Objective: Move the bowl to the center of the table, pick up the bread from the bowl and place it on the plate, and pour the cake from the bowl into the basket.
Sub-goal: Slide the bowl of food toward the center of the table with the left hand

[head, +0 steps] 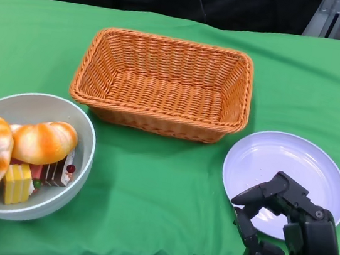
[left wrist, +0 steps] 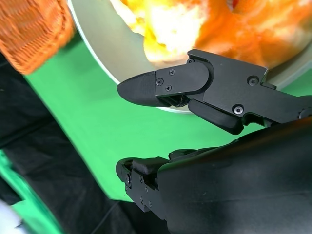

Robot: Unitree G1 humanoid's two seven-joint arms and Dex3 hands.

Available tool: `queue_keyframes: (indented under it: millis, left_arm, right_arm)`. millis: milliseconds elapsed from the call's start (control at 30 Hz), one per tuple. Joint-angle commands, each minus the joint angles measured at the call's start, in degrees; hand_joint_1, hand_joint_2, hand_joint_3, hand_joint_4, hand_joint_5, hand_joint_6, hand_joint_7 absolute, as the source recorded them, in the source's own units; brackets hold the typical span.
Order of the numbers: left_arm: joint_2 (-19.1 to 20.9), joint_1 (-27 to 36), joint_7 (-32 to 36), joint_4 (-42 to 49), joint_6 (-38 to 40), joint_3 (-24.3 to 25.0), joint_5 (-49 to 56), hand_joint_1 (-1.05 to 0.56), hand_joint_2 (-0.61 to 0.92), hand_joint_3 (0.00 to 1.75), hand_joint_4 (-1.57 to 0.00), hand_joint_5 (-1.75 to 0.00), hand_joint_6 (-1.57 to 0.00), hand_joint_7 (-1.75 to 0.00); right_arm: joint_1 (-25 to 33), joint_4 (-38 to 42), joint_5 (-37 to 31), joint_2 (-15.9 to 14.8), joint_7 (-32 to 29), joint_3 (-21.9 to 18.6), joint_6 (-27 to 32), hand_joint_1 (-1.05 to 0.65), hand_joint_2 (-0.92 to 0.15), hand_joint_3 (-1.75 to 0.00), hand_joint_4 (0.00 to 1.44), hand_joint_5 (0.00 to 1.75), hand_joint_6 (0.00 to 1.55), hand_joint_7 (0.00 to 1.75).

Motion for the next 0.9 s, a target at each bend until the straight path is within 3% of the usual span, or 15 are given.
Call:
queue_keyframes:
  millis: [33,500,900]
  left_arm:
    - [2.1,-1.1,-0.5,1.1,3.5,-1.1,0.9,-0.60,0.92,0.65,-0.16,0.00,-0.16,0.00]
    - [2.5,-0.7,-2.3,0.3,3.4,-2.2,-0.3,-0.61,0.92,0.65,-0.18,-0.01,-0.17,0.00]
    - [1.0,1.5,7.6,-2.8,-3.2,0.6,-0.3,-0.61,0.92,0.58,-0.21,-0.02,-0.22,-0.02]
  right_arm:
    - [0.1,0.0,0.4,-0.1,-0.4,-0.2,-0.5,-0.23,-0.50,-0.89,0.76,1.53,0.69,1.26]
    - [-0.2,0.3,0.7,-0.2,-0.1,-0.2,-0.4,-0.23,-0.50,-0.90,0.76,1.54,0.69,1.25]
    - [0.0,0.1,0.2,-0.1,-0.3,-0.1,-0.3,-0.22,-0.51,-0.88,0.76,1.53,0.69,1.25]
